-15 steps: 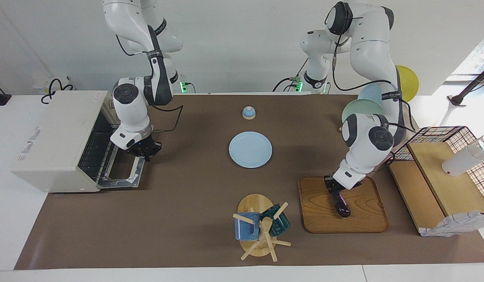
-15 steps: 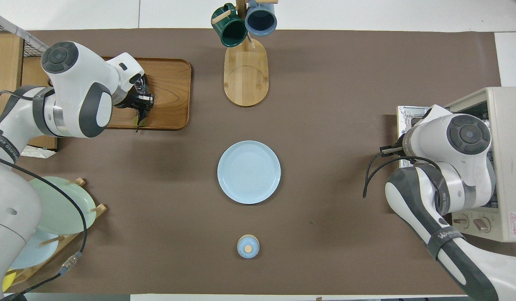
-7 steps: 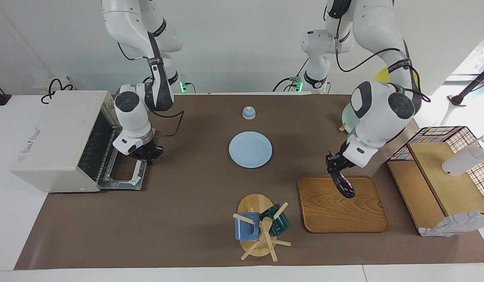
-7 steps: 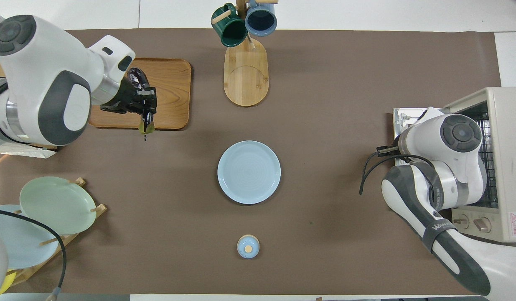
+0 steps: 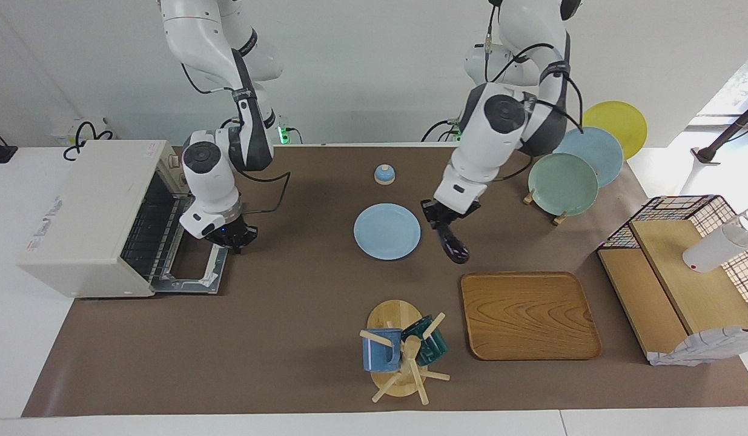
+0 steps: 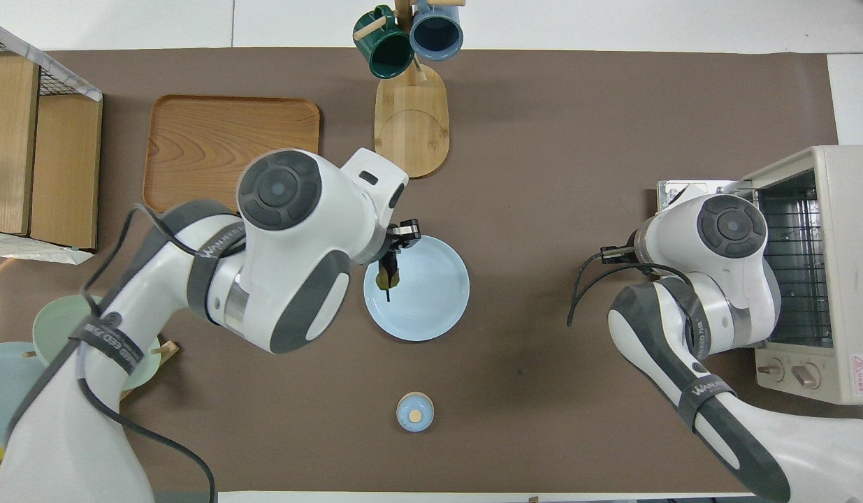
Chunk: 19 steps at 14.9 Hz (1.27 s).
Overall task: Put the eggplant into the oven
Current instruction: 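Lift the eggplant with the left gripper and carry it toward the blue plate, then lower the eggplant onto the blue plate and open the left gripper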
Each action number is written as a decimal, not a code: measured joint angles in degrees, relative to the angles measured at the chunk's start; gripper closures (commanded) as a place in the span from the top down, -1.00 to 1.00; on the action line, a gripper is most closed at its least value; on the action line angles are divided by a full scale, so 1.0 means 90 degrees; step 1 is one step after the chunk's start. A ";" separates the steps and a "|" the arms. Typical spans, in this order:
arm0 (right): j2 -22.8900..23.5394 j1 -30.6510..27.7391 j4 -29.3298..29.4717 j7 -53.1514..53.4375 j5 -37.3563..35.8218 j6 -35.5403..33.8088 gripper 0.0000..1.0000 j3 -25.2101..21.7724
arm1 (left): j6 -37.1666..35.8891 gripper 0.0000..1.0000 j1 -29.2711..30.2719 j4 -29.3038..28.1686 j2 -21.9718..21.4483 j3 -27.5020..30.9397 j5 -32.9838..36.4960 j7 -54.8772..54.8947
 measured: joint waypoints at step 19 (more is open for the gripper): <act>-0.0019 0.0167 0.0378 0.0004 0.0299 -0.0260 1.00 0.0013 | 0.1625 1.00 -0.0927 -0.1353 0.0259 0.0102 0.0000 -0.0367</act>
